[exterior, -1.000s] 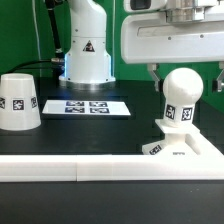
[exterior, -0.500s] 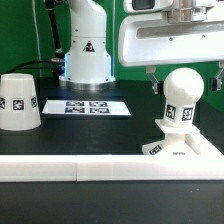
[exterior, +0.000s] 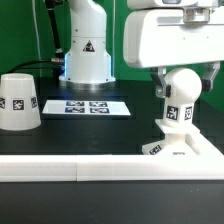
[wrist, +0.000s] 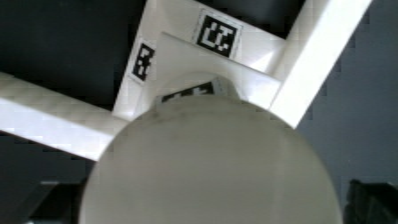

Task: Assemble lamp

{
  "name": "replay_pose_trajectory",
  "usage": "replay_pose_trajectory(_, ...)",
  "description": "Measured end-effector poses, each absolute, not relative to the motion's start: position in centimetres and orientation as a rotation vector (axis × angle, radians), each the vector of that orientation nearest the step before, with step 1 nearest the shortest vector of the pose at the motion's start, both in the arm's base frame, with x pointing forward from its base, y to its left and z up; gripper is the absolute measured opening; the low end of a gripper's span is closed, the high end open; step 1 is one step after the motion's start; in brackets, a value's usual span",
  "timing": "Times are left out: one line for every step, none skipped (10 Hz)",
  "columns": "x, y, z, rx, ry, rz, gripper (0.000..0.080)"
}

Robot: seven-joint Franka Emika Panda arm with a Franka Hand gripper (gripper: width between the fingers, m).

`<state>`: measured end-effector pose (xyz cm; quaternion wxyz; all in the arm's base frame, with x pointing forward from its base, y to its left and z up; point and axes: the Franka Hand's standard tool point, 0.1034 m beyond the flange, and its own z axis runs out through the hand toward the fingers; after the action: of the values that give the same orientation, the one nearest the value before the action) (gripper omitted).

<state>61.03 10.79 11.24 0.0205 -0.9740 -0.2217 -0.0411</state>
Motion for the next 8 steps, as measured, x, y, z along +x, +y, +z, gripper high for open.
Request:
replay_pose_trajectory(61.05, 10.64, 11.22, -3.000, -0.802, -0.129, 0.0698)
replay_pose_trajectory(61.06, 10.52, 11.21, -2.987, -0.872, -0.129, 0.0698)
replay_pose_trajectory(61.19, 10.34, 11.23, -2.946, -1.035, -0.137, 0.0698)
replay_pose_trajectory(61.85, 10.20, 11.44, -2.881, -1.261, -0.191, 0.0698)
replay_pose_trajectory(61.99, 10.22, 11.46, -2.801, -1.473, -0.197, 0.0698)
replay_pose_trajectory(62.03, 10.28, 11.36, -2.730, -1.637, -0.186, 0.0698)
replay_pose_trajectory(62.02, 10.41, 11.22, -2.654, -1.792, -0.171, 0.0698)
replay_pose_trajectory(62.00, 10.64, 11.19, -2.597, -1.901, -0.162, 0.0698)
